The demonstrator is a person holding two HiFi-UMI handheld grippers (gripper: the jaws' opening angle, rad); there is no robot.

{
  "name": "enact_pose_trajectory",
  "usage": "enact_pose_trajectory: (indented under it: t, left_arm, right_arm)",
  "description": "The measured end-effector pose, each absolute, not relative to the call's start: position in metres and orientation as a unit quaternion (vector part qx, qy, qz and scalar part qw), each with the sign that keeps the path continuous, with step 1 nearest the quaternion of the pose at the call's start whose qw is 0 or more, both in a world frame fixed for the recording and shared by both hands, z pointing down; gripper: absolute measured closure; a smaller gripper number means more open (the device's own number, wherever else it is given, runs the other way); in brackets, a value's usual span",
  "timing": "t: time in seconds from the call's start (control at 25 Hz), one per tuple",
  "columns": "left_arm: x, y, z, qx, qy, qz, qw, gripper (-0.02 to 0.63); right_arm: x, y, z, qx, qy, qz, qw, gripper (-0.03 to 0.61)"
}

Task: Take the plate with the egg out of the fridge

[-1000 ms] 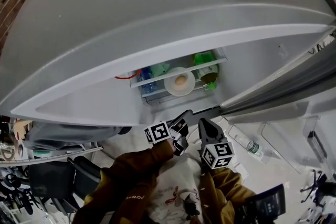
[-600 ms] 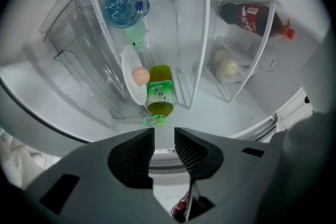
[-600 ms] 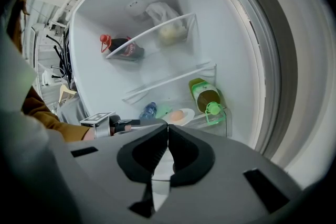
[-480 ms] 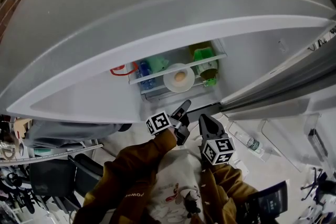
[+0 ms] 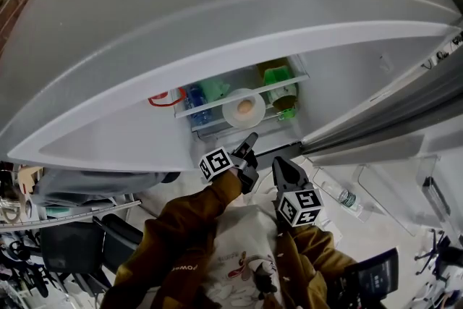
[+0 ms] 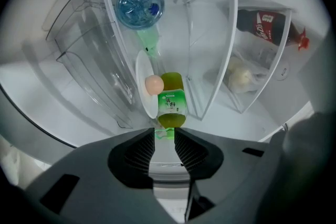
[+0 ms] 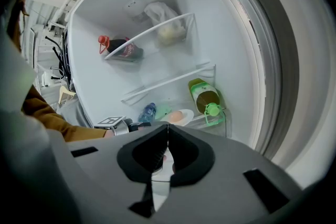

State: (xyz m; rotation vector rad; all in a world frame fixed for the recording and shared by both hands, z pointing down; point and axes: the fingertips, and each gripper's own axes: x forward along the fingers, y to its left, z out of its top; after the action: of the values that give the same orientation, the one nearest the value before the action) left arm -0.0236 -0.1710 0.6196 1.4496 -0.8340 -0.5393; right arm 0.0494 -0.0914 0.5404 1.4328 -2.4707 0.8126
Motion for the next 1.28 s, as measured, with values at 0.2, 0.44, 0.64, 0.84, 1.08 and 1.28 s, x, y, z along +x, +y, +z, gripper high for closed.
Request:
enact_pose_trajectory:
  t: [0.2,0.44,0.64,0.84,1.08,1.28]
  left_arm:
    - [-0.029,-0.178,0.626,0.635,-0.371,-0.235,0.636,0.512]
    - [-0.034,-0.188,0.629,0.625,-0.373,-0.249,0.639,0.512]
    - [-0.037,-0.192,0.634,0.611,-0.378,-0.259,0.646,0.512]
    - [-0.041,-0.197,0.64,0.603,-0.381,-0.261,0.651,0.512]
    - [-0.042,-0.203,0.644,0.598,-0.389,-0.258,0.652,0.512]
    - [-0.045,-0.207,0.651,0.587,-0.396,-0.261,0.656,0.512]
  right_arm:
    - [0.049,-0.092,0.54,0.482,-0.829,0.272,0.086,0.572]
    - [0.048,-0.093,0.539,0.482,-0.829,0.271,0.086,0.572]
    - [0.049,-0.093,0.539,0.484,-0.827,0.271,0.086,0.572]
    - [0.049,-0.092,0.54,0.487,-0.825,0.271,0.088,0.572]
    - [0.051,-0.093,0.54,0.491,-0.823,0.273,0.086,0.571]
    - [0.052,-0.092,0.541,0.493,-0.821,0.273,0.086,0.572]
